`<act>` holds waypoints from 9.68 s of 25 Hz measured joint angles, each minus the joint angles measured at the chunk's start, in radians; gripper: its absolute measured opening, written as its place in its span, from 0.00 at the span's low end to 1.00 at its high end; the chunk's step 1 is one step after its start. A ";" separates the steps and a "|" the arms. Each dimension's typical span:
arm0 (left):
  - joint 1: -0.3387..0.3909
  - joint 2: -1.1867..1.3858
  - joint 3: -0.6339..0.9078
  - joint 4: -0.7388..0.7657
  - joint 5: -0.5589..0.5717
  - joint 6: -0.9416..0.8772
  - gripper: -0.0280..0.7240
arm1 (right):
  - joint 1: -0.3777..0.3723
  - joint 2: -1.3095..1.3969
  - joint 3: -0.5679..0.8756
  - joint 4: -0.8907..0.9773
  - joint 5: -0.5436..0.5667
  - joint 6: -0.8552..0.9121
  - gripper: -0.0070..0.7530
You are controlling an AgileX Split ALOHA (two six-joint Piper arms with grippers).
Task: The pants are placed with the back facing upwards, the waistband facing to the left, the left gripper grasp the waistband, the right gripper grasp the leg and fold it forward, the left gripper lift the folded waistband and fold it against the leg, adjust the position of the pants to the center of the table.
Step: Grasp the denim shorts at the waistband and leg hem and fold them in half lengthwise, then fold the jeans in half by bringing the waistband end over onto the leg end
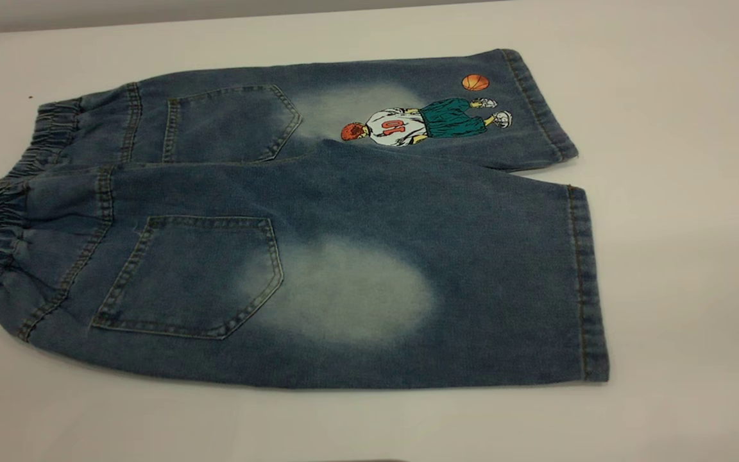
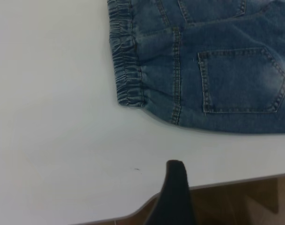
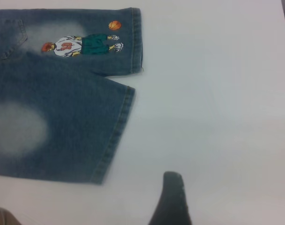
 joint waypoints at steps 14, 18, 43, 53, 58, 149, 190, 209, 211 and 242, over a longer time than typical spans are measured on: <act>0.000 0.000 0.000 0.000 0.000 0.000 0.77 | 0.000 0.000 0.000 0.000 0.000 0.000 0.68; 0.000 0.000 0.000 0.000 0.000 0.000 0.77 | 0.000 0.000 0.000 0.000 0.000 0.000 0.68; 0.000 0.005 -0.004 -0.004 -0.031 -0.071 0.77 | 0.000 0.058 -0.010 0.025 -0.012 0.000 0.68; 0.000 0.569 -0.021 0.203 -0.327 -0.372 0.77 | 0.000 0.677 -0.011 0.255 -0.243 -0.155 0.68; 0.000 1.007 -0.067 0.244 -0.487 -0.461 0.77 | 0.000 0.969 -0.011 0.470 -0.445 -0.366 0.68; -0.028 1.931 -0.350 0.200 -0.958 -0.335 0.15 | 0.244 2.123 -0.183 1.707 -0.543 -1.364 0.38; 0.226 2.228 -0.850 -1.126 -0.608 0.287 0.32 | -0.013 2.547 -1.175 1.672 -0.314 -0.568 0.20; 0.223 2.112 -0.857 -0.575 -0.531 0.311 0.86 | -0.023 2.472 -1.207 1.535 -0.002 -0.852 0.75; 0.223 2.128 -0.857 -0.547 -0.533 0.254 0.86 | -0.015 2.472 -1.207 1.533 -0.002 -0.852 0.75; 0.123 2.223 -0.857 -0.531 -0.703 0.138 0.17 | 0.222 2.475 -1.271 1.324 -0.328 -0.724 0.66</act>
